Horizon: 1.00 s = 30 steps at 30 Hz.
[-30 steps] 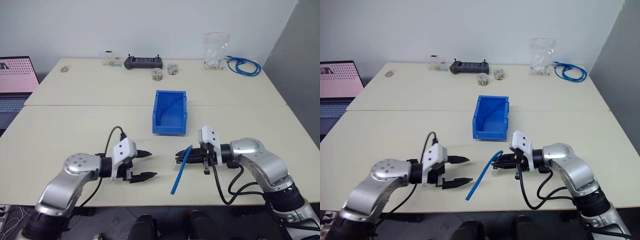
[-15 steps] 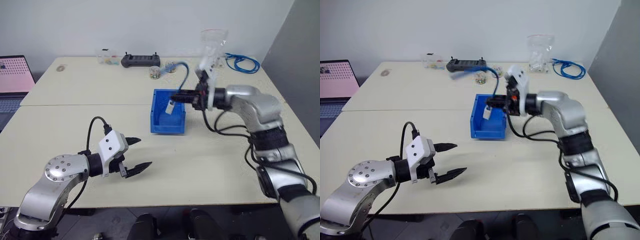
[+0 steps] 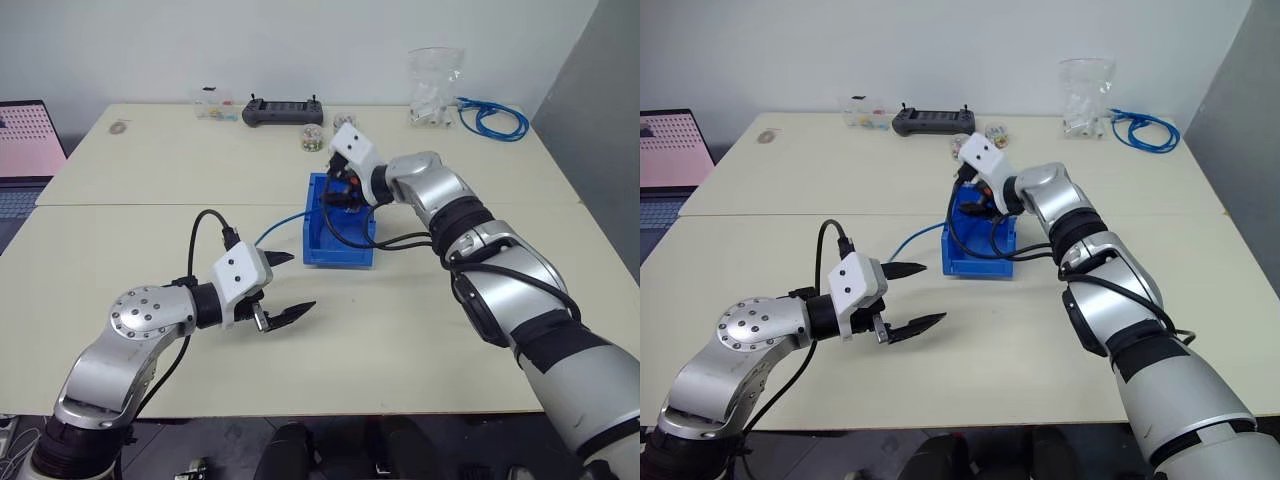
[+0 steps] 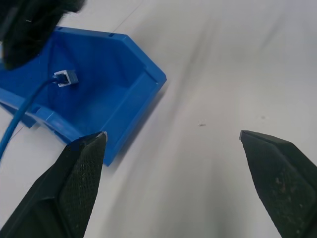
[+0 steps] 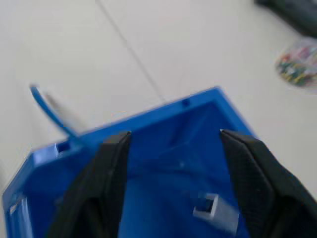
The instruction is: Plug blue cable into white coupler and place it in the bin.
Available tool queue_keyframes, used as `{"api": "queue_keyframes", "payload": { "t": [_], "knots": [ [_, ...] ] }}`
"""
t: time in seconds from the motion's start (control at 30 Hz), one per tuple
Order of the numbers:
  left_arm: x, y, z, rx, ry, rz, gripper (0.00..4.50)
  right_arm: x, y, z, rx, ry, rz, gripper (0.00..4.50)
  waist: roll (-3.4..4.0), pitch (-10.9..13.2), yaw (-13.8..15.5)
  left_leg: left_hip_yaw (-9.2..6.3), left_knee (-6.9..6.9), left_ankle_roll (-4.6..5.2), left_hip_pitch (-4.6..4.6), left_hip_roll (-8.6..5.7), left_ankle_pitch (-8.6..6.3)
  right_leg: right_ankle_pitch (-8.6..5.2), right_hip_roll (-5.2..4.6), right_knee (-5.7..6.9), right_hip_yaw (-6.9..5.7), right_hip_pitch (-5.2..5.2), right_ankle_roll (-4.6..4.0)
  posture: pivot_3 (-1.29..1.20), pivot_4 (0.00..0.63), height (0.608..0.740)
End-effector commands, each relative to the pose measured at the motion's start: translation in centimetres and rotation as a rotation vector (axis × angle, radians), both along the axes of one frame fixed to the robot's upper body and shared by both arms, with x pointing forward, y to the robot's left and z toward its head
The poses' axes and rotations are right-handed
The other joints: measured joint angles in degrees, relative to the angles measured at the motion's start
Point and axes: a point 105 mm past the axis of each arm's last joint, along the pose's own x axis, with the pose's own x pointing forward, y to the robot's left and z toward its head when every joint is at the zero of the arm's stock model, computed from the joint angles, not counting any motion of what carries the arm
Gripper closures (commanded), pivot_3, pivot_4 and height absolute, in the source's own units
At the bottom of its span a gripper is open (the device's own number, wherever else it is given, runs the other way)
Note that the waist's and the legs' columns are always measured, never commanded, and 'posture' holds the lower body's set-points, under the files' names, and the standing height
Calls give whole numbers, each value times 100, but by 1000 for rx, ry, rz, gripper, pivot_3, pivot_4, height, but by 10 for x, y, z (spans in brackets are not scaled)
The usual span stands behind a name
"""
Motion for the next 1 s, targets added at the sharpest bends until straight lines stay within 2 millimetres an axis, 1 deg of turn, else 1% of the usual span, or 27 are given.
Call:
{"api": "queue_keyframes", "payload": {
  "t": [0.03, 0.07, 0.1, 0.2, 0.3, 0.33, 0.4, 0.47, 0.5, 0.53, 0.6, 0.63, 0.7, 0.77, 0.83, 0.93, 1.0],
  "knots": [
    [3, -2, 10, -16, -38, 6, 0, 3, 0, 34, 97, -81, -20, 411, 0, 0, 4, -1, 0, 0, -2, 0, 0, 1, 0, 0, -2, -2, -1, 0, 150, 740],
    [4, -2, 11, -25, -38, 15, 0, 2, -3, 37, 110, -87, -8, 108, 0, 0, 5, -2, 0, 0, -3, 0, 0, 1, 0, 1, -3, -2, -2, 0, 150, 740],
    [6, 0, 12, -30, -41, 29, 0, 1, -6, 41, 104, -105, 19, 6, 0, 0, 5, -1, 0, 0, -3, 0, 0, 1, 0, 1, -2, -2, -2, 0, 150, 740],
    [13, 12, 14, -22, -62, 92, 0, -5, -21, 43, 69, -161, 103, 6, 0, 0, 6, 1, 5, 1, -6, -1, 0, 3, 0, 1, -1, -2, 0, 0, 150, 740],
    [17, 27, 12, 4, -63, 151, 0, -17, -45, 35, 55, -177, 159, 6, -1, -1, 31, -3, 8, 2, -8, -1, 0, 3, -1, -1, -6, 0, 2, 0, 150, 740],
    [19, 33, 12, 13, -66, 174, 0, -23, -56, 30, 47, -179, 171, 6, -2, -1, 35, -3, 7, 2, -8, -1, 0, 4, -1, -2, -6, 0, 3, 0, 150, 740],
    [22, 41, 12, 20, -70, 209, 0, -36, -71, 21, 31, -173, 180, 6, -2, -2, 45, -4, 9, 2, -10, -1, -1, 4, -3, -2, -9, 2, 3, 0, 150, 740],
    [32, 57, 15, -10, -93, 307, 0, -63, -95, 5, 42, -123, 192, 6, -2, -2, 63, 2, 8, 2, -12, -1, -1, 5, -3, 0, -5, -3, 4, 0, 150, 740],
    [35, 63, 16, -38, -90, 347, 0, -79, -104, -2, 52, -84, 205, 6, -1, -1, 83, -6, 13, 2, -17, 1, -1, 4, -3, 0, -13, -3, 3, 0, 150, 740],
    [36, 70, 15, -60, -82, 383, 0, -99, -109, -10, 60, -37, 236, 6, -1, -1, 84, -3, 11, 3, -18, 1, -1, 4, -4, 0, -13, -4, 4, 0, 150, 740],
    [38, 81, 14, -113, -79, 448, 0, -131, -116, -25, 75, 48, 272, 6, -1, -1, 76, -3, 10, 4, -19, 1, -1, 4, -3, 0, -11, -5, 4, 0, 150, 740],
    [39, 86, 14, -138, -76, 482, 0, -142, -119, -32, 83, 81, 268, 6, 3, -2, 86, -1, 13, 4, -16, 3, -2, 4, -2, 2, -10, -5, 4, 0, 150, 740],
    [39, 95, 11, -138, -76, 546, 0, -157, -124, -43, 136, 129, 210, 6, -1, -4, 35, -4, 12, 5, -7, 7, -2, 3, 1, 0, -11, 5, 5, 0, 150, 740],
    [37, 99, 7, -129, -84, 587, 0, -165, -129, -54, 164, 143, 146, 6, -2, -3, 7, -4, 13, 5, 2, 7, -2, 5, 3, 8, -9, 7, 7, 0, 150, 740],
    [34, 98, 4, -163, -70, 598, 0, -168, -134, -64, 199, 122, 64, 6, -3, -3, 11, -5, 10, 5, 38, 8, -1, 2, 7, 2, -9, 41, 12, 0, 150, 740],
    [32, 101, 1, -224, -67, 655, 0, -162, -143, -73, 288, 49, -98, 6, -12, -9, 34, -6, 10, 4, 89, 7, -1, -12, 8, -1, -9, 89, 38, 0, 150, 740],
    [29, 100, -3, -246, -62, 677, 0, -163, -144, -81, 311, 29, -146, 6, -14, -10, 33, -1, 12, 0, 85, 6, 5, -3, 8, 0, -3, 85, 51, 0, 150, 740]
  ]
}}
